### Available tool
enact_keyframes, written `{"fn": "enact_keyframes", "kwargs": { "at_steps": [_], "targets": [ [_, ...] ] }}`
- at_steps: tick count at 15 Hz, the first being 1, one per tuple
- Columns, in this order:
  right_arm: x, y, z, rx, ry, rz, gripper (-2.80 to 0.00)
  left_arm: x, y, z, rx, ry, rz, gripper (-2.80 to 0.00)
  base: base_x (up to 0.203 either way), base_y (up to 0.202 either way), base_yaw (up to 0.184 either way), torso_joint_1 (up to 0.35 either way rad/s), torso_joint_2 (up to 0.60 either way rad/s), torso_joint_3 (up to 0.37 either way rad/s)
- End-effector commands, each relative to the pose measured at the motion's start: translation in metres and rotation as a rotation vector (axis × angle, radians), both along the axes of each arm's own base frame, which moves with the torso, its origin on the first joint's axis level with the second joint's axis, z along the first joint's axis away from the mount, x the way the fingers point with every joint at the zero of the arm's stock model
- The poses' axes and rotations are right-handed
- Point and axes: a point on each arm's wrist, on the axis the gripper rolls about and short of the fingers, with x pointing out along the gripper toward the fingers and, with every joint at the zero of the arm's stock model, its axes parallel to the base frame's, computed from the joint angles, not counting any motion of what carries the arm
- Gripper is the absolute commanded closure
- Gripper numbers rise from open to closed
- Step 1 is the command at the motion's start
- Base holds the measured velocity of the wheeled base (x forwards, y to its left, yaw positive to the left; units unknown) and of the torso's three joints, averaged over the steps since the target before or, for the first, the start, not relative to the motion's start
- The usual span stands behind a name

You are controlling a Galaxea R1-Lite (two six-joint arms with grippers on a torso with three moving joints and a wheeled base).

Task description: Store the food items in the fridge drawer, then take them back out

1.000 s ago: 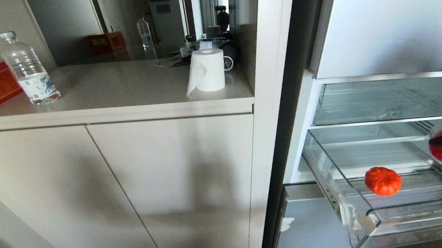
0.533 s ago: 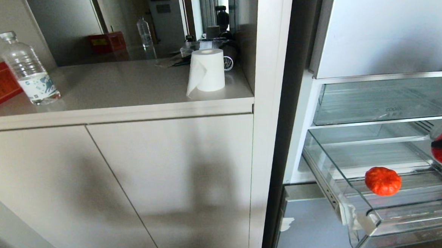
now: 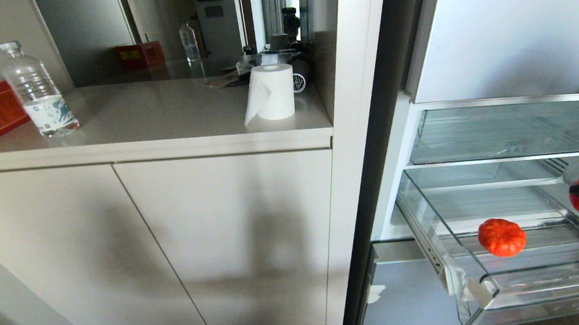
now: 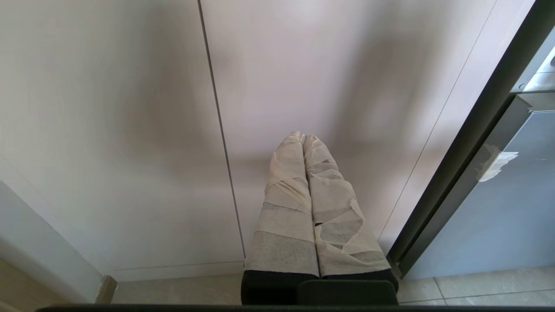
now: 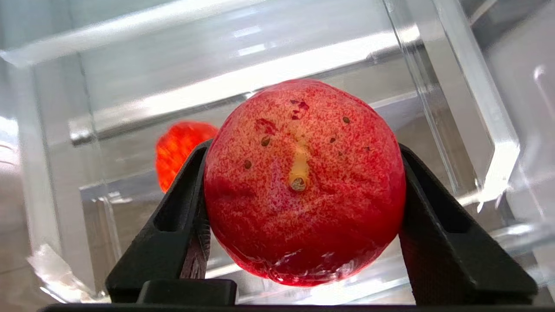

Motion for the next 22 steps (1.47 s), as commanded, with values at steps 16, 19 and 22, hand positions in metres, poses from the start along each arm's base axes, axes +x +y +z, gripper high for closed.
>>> {"fn": "enact_keyframes", "kwargs": {
  "at_steps": [16, 19, 22],
  "targets": [
    [-0.019, -0.001, -0.02, -0.073, -0.132, -0.025, 0.0, 0.0, 0.0, 0.0, 0.0, 0.002, 0.0, 0.0, 0.0, 0.002, -0.037, 0.0, 0.0, 0.001],
    [-0.018, 0.0, -0.007, -0.112, -0.246, 0.006, 0.0, 0.0, 0.0, 0.0, 0.0, 0.002, 0.0, 0.0, -0.003, 0.008, -0.176, -0.001, 0.0, 0.003],
    [-0.025, 0.004, 0.002, -0.133, -0.292, 0.021, 0.0, 0.0, 0.0, 0.0, 0.0, 0.0, 0.0, 0.0, -0.002, 0.004, -0.159, 0.002, 0.0, 0.002]
  ]
}}
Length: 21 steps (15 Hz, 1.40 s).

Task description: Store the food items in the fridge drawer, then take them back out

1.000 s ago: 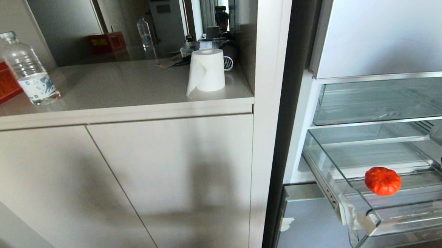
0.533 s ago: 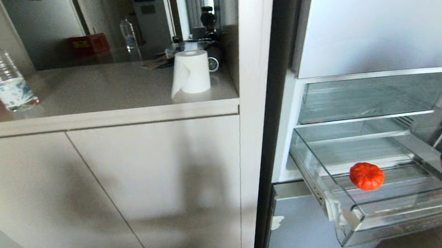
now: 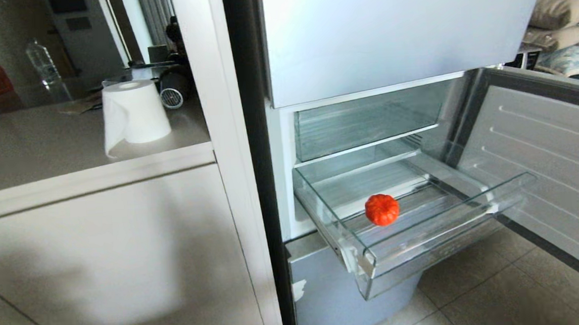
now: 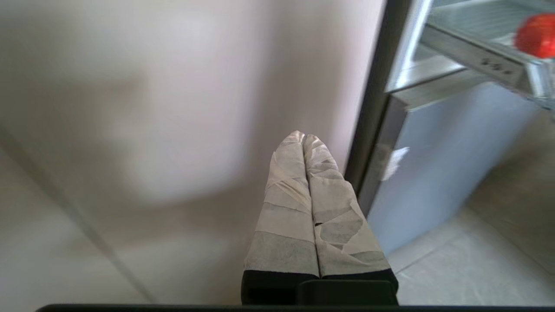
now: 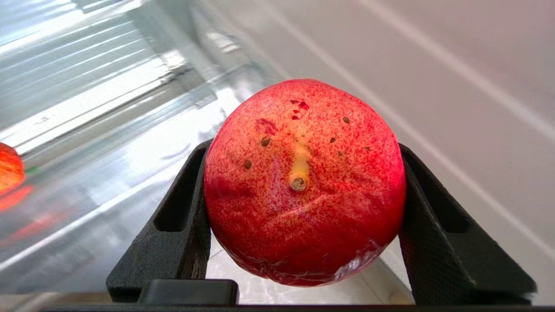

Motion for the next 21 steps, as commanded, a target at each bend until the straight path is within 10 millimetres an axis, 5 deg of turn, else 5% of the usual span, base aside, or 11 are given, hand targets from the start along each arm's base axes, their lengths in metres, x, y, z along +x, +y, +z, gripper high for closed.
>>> {"fn": "enact_keyframes", "kwargs": {
  "at_steps": [1, 9, 14, 17, 21],
  "targets": [
    [-0.008, 0.005, 0.009, -0.016, -0.038, 0.016, 0.0, 0.0, 0.0, 0.0, 0.0, 0.001, 0.0, 0.0, 0.001, 0.006, -0.093, 0.003, 0.0, 0.002],
    [-0.054, 0.032, 0.063, -0.094, -0.33, 0.076, 0.0, 0.0, 0.0, 0.0, 0.0, 0.001, 0.0, 0.0, 0.0, 0.001, -0.007, 0.0, 0.0, 0.0],
    [-0.086, 0.039, 0.079, -0.182, -0.426, -0.006, 0.0, 0.0, 0.0, 0.0, 0.0, 0.0, 0.0, 0.0, 0.0, 0.0, 0.0, 0.0, 0.0, 0.0],
    [-0.099, 0.032, 0.081, -0.221, -0.434, -0.123, 0.0, 0.0, 0.0, 0.0, 0.0, 0.001, 0.0, 0.0, 0.0, 0.0, 0.0, 0.0, 0.0, 0.0],
    [-0.118, 0.005, 0.08, -0.267, -0.397, -0.489, 0.0, 0.0, 0.0, 0.0, 0.0, 0.001, 0.0, 0.0, 0.0, 0.0, 0.0, 0.0, 0.0, 0.0]
  ]
}}
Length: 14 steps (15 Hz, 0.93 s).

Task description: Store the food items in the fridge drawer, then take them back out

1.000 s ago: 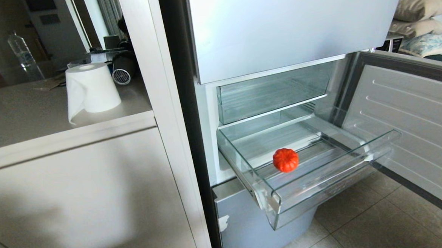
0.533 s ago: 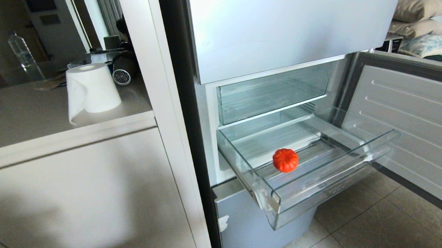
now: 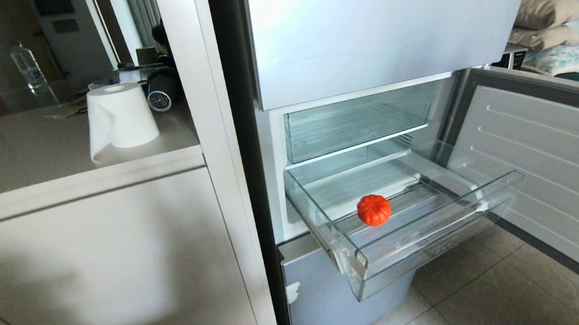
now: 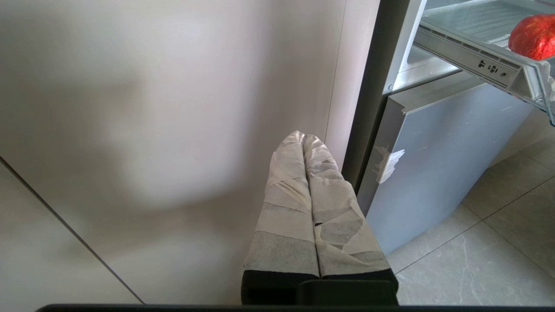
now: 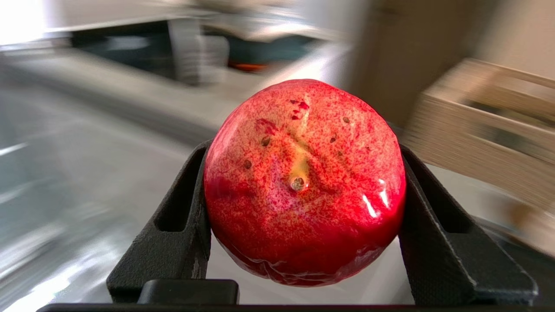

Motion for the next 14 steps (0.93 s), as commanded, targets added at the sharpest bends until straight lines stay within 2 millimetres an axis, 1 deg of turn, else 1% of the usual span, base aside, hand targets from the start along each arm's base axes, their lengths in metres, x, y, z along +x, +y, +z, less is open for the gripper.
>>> {"fn": "enact_keyframes", "kwargs": {
  "at_steps": [1, 4, 6, 8, 10, 12, 14],
  "targets": [
    [-0.007, -0.016, -0.004, 0.027, 0.009, -0.131, 0.0, 0.0, 0.0, 0.0, 0.0, 0.001, 0.0, 0.0, 0.0, 0.0, 0.0, 0.0, 0.0, 0.0],
    [-0.02, -0.054, -0.014, 0.137, -0.002, -0.333, 0.0, 0.0, 0.0, 0.0, 0.0, 0.002, 0.0, 0.0, 0.0, 0.0, 0.0, 0.0, 0.0, 0.0],
    [-0.036, -0.072, -0.018, 0.196, -0.039, -0.453, 0.0, 0.0, 0.0, 0.0, 0.0, 0.001, 0.0, 0.0, 0.0, 0.0, 0.0, 0.0, 0.0, 0.0],
    [-0.055, -0.082, -0.019, 0.246, -0.109, -0.565, 0.0, 0.0, 0.0, 0.0, 0.0, 0.002, 0.0, 0.0, 0.0, 0.0, 0.0, 0.0, 0.0, 0.0],
    [-0.071, -0.085, -0.02, 0.279, -0.178, -0.643, 0.0, 0.0, 0.0, 0.0, 0.0, 0.001, 0.0, 0.0, 0.0, 0.0, 0.0, 0.0, 0.0, 0.0],
    [-0.078, -0.096, -0.026, 0.296, -0.201, -0.682, 0.0, 0.0, 0.0, 0.0, 0.0, 0.002, 0.0, 0.0, 0.0, 0.0, 0.0, 0.0, 0.0, 0.0],
    [-0.079, -0.115, -0.038, 0.344, -0.183, -0.696, 0.0, 0.0, 0.0, 0.0, 0.0, 0.001, 0.0, 0.0, 0.0, 0.0, 0.0, 0.0, 0.0, 0.0]
  ]
}}
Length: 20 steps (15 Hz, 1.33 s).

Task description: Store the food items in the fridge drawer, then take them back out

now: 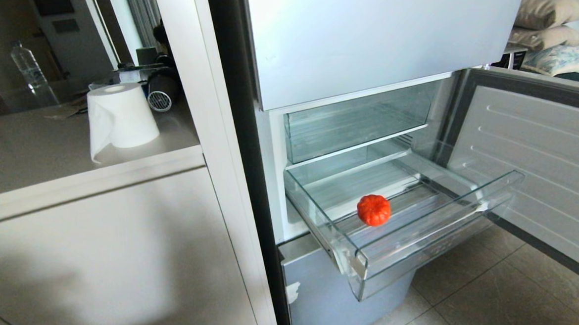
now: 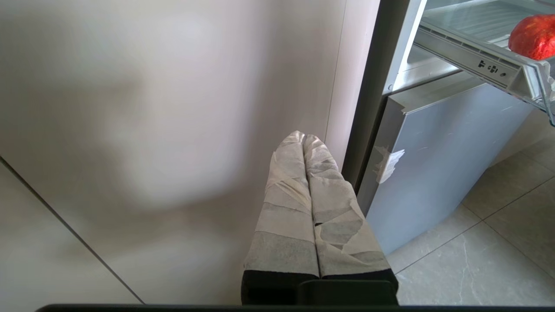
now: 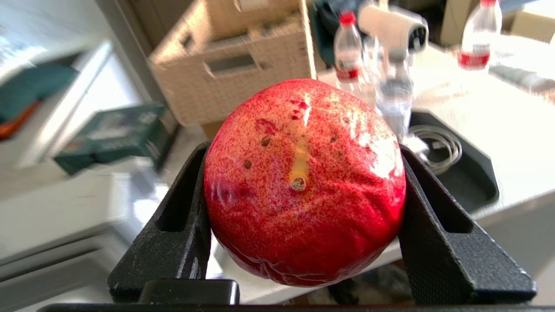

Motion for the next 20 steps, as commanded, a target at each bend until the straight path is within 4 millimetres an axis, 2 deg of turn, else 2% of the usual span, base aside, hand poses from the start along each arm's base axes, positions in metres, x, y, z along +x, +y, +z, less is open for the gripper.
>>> {"fn": "enact_keyframes", "kwargs": {
  "at_steps": [1, 4, 7, 12, 15, 19, 20],
  "targets": [
    [-0.001, -0.027, -0.02, 0.086, 0.004, -0.007, 0.0, 0.0, 0.0, 0.0, 0.0, 0.002, 0.0, 0.0, 0.0, 0.0, 0.0, 0.0, 0.0, 0.0],
    [0.0, -0.075, -0.054, 0.158, 0.027, 0.005, 0.0, 0.0, 0.0, 0.0, 0.0, 0.0, 0.0, 0.0, 0.0, 0.0, 0.0, 0.0, 0.0, 0.0],
    [0.001, -0.126, -0.105, 0.212, 0.071, 0.029, 0.0, 0.0, 0.0, 0.0, 0.0, 0.002, 0.0, 0.0, 0.0, 0.0, 0.0, 0.0, 0.0, 0.0],
    [0.005, -0.182, -0.184, 0.254, 0.072, 0.172, 0.0, 0.0, 0.0, 0.0, 0.0, 0.002, 0.0, 0.0, 0.0, 0.0, 0.0, 0.0, 0.0, 0.0],
    [0.009, -0.209, -0.213, 0.237, 0.063, 0.25, 0.0, 0.0, 0.0, 0.0, 0.0, 0.002, 0.0, 0.0, 0.0, 0.0, 0.0, 0.0, 0.0, 0.0],
    [0.015, -0.215, -0.22, 0.237, 0.065, 0.27, 0.0, 0.0, 0.0, 0.0, 0.0, 0.001, 0.0, 0.0, 0.0, 0.0, 0.0, 0.0, 0.0, 0.0],
    [0.017, -0.216, -0.221, 0.239, 0.065, 0.274, -2.8, 0.0, 0.0, 0.0, 0.0, 0.0, 0.0, 0.0, 0.0, 0.0, 0.0, 0.0, 0.0, 0.0]
  ]
}}
